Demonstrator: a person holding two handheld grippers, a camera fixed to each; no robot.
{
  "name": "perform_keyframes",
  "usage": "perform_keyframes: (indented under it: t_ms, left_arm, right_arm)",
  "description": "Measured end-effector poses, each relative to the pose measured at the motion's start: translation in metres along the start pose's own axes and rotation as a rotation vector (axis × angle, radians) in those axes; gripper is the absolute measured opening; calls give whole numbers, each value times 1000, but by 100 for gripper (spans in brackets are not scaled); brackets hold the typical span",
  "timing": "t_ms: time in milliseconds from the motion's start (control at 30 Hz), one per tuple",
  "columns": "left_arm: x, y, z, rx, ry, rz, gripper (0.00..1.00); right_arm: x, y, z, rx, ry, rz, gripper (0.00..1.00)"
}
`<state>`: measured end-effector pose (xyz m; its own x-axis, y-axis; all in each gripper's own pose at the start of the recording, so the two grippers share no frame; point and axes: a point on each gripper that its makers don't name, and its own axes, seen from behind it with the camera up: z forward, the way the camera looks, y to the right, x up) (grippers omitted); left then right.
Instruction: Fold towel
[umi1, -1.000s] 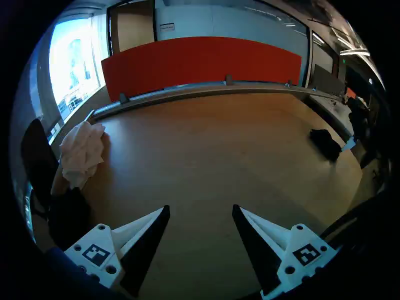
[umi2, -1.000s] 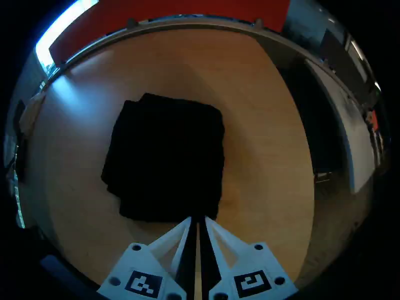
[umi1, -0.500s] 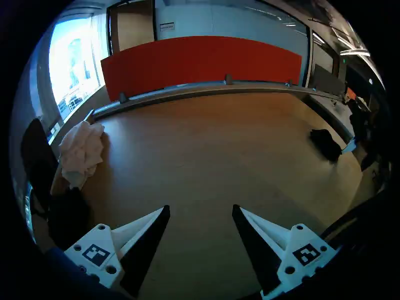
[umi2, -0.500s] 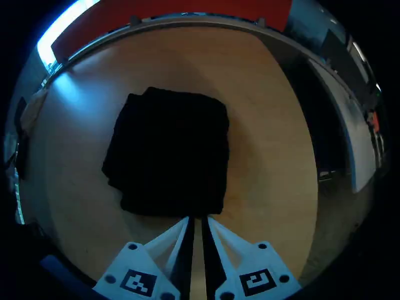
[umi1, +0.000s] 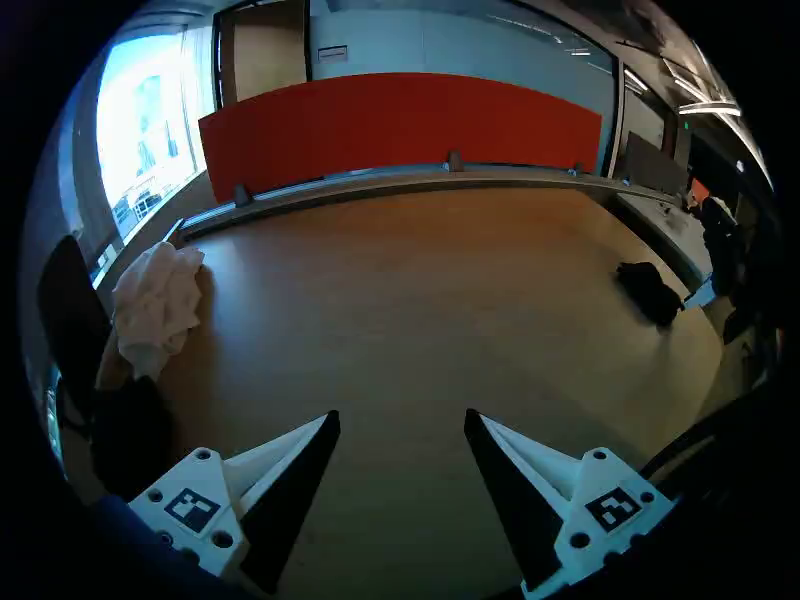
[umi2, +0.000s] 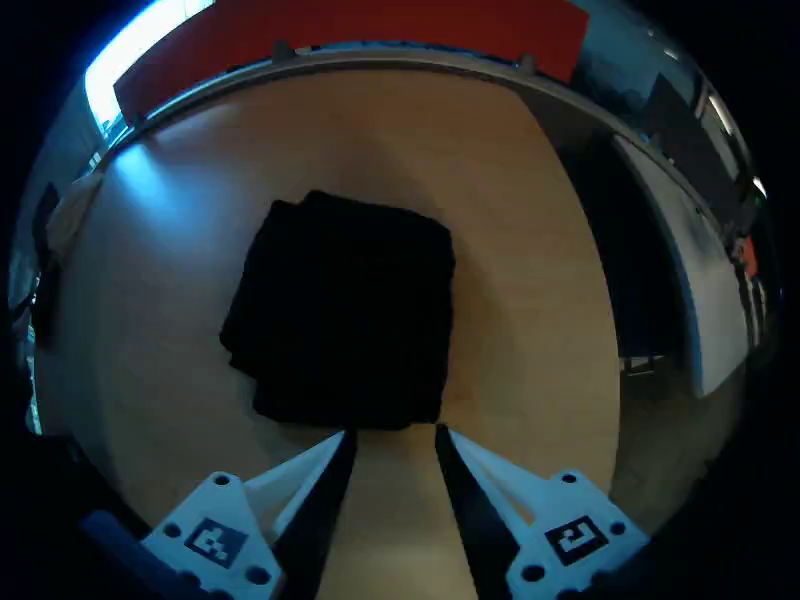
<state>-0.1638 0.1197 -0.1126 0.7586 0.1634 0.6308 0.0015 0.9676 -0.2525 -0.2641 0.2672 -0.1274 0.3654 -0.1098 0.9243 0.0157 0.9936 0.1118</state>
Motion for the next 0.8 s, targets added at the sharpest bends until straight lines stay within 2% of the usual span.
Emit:
perform_keyframes:
  t_ms: [433, 800]
  left_arm:
    - [0, -3, -2, 11, 0, -5, 92]
    - [-2, -9, -6, 47, -4, -27, 93]
  right_arm:
    - [53, 2, -3, 6, 84, 0, 67]
    - [95, 10, 17, 10, 113, 7, 67]
